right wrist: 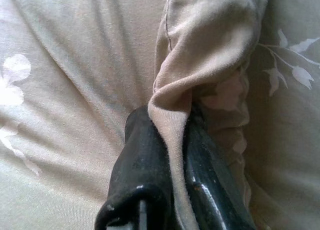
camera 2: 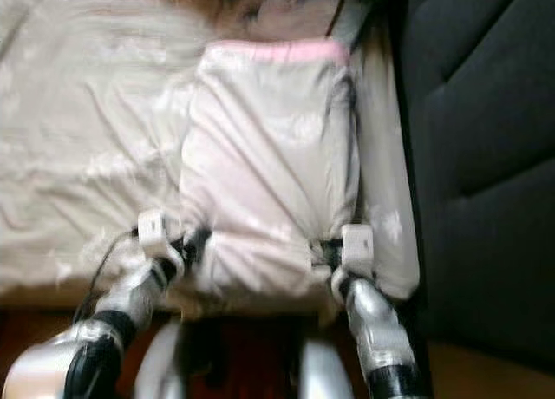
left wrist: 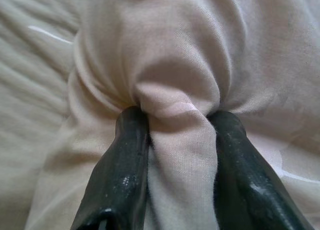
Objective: Clean up the room
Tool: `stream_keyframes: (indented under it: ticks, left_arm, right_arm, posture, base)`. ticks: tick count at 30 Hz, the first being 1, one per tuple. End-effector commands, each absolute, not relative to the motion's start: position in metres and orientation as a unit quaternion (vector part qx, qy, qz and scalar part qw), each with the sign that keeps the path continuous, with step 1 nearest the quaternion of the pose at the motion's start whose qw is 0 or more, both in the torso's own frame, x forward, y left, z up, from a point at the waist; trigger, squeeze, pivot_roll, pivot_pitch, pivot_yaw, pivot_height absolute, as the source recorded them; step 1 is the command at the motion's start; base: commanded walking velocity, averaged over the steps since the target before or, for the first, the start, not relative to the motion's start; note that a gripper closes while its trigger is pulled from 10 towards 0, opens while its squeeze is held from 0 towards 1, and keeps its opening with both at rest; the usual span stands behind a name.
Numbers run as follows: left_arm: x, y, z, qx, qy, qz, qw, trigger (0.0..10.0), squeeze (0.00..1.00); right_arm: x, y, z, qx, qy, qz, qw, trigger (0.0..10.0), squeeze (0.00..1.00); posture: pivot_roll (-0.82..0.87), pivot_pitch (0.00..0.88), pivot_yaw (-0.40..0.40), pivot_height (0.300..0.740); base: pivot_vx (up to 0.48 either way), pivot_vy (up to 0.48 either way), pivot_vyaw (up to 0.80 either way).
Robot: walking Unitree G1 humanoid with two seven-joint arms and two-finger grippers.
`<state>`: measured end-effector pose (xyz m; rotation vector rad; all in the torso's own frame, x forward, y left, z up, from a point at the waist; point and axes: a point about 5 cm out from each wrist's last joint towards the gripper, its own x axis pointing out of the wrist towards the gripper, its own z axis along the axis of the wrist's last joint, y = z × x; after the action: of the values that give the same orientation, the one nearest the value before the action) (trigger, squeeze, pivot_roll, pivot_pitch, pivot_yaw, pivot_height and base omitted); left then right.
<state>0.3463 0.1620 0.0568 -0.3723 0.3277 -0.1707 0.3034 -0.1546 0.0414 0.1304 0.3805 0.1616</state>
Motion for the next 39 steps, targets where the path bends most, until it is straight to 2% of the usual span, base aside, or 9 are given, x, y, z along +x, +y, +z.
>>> stream_keyframes:
  ticks: [1, 13, 24, 25, 26, 27, 28, 32, 39]
  left_arm:
    - [0.33, 0.157, 0.033, -0.192, 0.213, -0.088, 0.954, 0.0, 0.0]
    - [0.331, 0.158, 0.035, -0.192, 0.205, -0.092, 0.955, 0.0, 0.0]
    - [0.332, 0.159, 0.037, -0.188, 0.197, -0.1, 0.957, 0.0, 0.0]
    - [0.332, 0.16, 0.038, -0.182, 0.196, -0.099, 0.959, 0.0, 0.0]
    - [0.333, 0.161, 0.038, -0.177, 0.194, -0.095, 0.96, 0.0, 0.0]
    - [0.333, 0.162, 0.038, -0.177, 0.194, -0.094, 0.96, 0.0, 0.0]
    - [0.333, 0.163, 0.039, -0.175, 0.19, -0.092, 0.962, 10.0, 0.0]
    - [0.335, 0.167, 0.042, -0.171, 0.176, -0.083, 0.966, 10.0, 0.0]
    - [0.332, 0.177, 0.042, -0.17, 0.163, -0.062, 0.97, 10.0, 0.0]
  right_arm:
    - [0.268, -0.161, -0.007, 0.077, 0.301, 0.056, 0.949, 0.0, 0.0]
    - [0.275, -0.158, -0.003, 0.084, 0.287, 0.056, 0.953, 0.0, 0.0]
    - [0.286, -0.154, -0.001, 0.085, 0.281, 0.054, 0.954, 0.0, 0.0]
    - [0.287, -0.153, -0.001, 0.084, 0.279, 0.054, 0.955, 3.0, 0.0]
    - [0.29, -0.152, 0.001, 0.081, 0.272, 0.054, 0.957, 7.1, 0.0]
    - [0.291, -0.152, 0.002, 0.08, 0.27, 0.054, 0.958, 7.1, 0.0]
    - [0.292, -0.151, 0.003, 0.082, 0.268, 0.054, 0.958, 10.0, 0.0]
    - [0.302, -0.152, 0.011, 0.073, 0.24, 0.05, 0.967, 10.0, 0.0]
    - [0.307, -0.157, 0.016, 0.08, 0.219, 0.046, 0.971, 10.0, 0.0]
  posture:
    - [-0.25, 0.447, -0.089, 0.655]
    - [-0.23, 0.426, -0.08, 0.655]
    - [-0.2, 0.372, -0.061, 0.655]
    - [-0.2, 0.367, -0.06, 0.655]
    - [-0.19, 0.351, -0.058, 0.655]
    - [-0.19, 0.351, -0.058, 0.655]
    - [-0.19, 0.332, -0.054, 0.655]
    - [-0.16, 0.276, -0.044, 0.655]
    - [-0.14, 0.249, -0.04, 0.655]
  base:
    - [0.0, 0.0, 0.0]
    - [0.0, 0.0, 0.0]
    - [0.0, 0.0, 0.0]
    - [0.0, 0.0, 0.0]
    - [0.0, 0.0, 0.0]
    - [0.0, 0.0, 0.0]
    - [0.0, 0.0, 0.0]
    - [0.0, 0.0, 0.0]
    - [0.0, 0.0, 0.0]
